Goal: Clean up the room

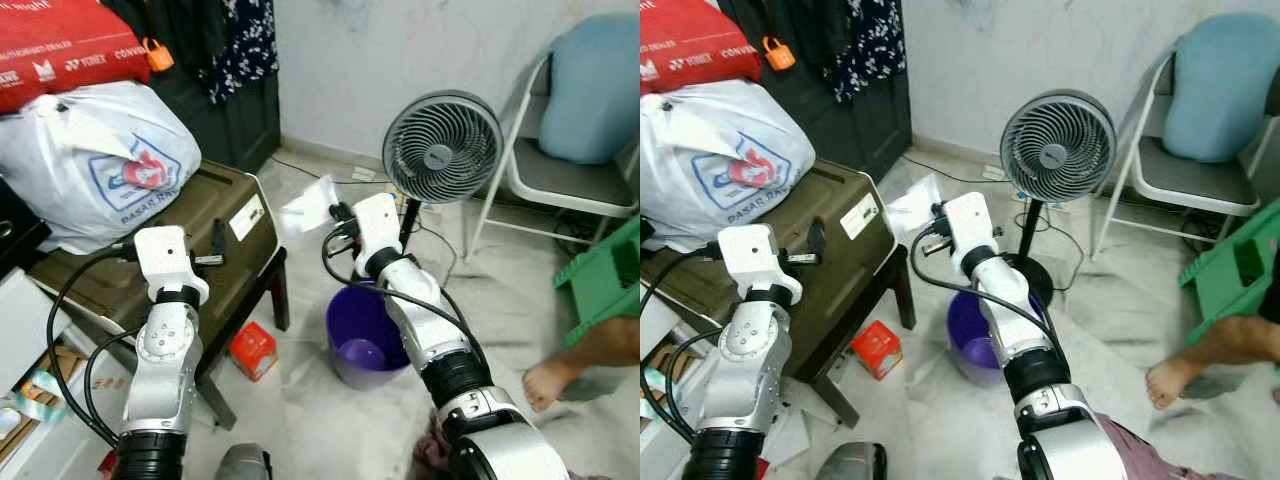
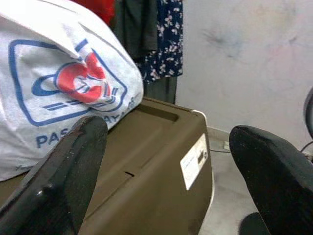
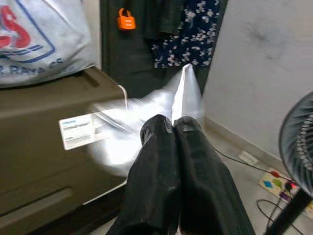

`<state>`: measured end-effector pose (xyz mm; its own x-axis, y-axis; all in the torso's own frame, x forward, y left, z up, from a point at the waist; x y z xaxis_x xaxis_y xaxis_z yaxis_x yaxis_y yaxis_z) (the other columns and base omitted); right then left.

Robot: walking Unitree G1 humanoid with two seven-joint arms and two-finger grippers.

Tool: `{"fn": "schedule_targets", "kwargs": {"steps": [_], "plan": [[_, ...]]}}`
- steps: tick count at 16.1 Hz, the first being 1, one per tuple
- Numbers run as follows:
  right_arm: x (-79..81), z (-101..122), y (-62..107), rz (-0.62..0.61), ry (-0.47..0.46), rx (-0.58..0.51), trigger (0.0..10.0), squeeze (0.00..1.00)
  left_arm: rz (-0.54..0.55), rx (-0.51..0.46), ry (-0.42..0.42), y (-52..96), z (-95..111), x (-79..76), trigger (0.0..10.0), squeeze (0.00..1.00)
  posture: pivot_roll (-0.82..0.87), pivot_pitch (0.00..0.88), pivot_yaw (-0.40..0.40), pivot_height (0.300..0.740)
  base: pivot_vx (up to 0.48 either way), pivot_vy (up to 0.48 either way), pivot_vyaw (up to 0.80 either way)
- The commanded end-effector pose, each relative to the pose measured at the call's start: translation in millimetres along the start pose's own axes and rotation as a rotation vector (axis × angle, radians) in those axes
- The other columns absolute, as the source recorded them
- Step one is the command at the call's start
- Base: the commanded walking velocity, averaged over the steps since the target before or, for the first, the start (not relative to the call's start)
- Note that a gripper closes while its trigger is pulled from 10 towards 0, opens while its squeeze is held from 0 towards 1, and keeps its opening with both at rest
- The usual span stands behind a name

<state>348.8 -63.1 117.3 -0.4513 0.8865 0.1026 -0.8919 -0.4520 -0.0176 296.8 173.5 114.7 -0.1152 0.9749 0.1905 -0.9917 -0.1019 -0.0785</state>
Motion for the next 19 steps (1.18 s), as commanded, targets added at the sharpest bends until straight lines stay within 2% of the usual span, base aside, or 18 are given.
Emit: {"fn": "schedule_targets", "kwargs": {"steps": [1,3,6,19], "plan": [[3.6,0.3,-2.0,0.005,-0.022,0.001,10.0,0.00,0.000,-0.026,0.001,-1.3,4.8,2.0,10.0,0.00,0.10,0.000,-0.038,0.740,0.000,0.000,0.00],[2.1,-0.2,-2.2,-0.004,-0.031,0.007,10.0,0.00,-0.006,-0.029,0.003,-1.3,5.1,1.6,10.0,0.00,0.10,0.000,-0.038,0.740,0.000,0.000,0.00],[0.5,-0.8,-2.5,-0.016,-0.046,0.011,10.0,0.00,-0.007,-0.033,0.005,-1.3,5.4,1.6,10.0,0.00,0.10,0.000,-0.038,0.740,0.185,0.000,-0.68],[0.7,-0.2,-4.1,-0.022,-0.048,0.012,10.0,0.00,-0.015,-0.041,0.003,-2.2,6.7,2.1,10.0,0.00,0.11,0.000,-0.032,0.740,0.377,0.000,0.00]]}}
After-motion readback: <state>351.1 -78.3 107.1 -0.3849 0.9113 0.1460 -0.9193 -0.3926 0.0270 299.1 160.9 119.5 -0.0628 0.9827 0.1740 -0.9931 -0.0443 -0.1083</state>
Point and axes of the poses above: a point about 5 cm out from each wrist's last joint towards the gripper, its own y axis pointing back from the gripper into the wrist, its own z axis along the axis of the wrist's last joint, x = y × z, the point moved 1 cm from there along -y, pointing out of the wrist towards the gripper, and after that the axes turned 12 degrees about -y, right-handed, at the moved point
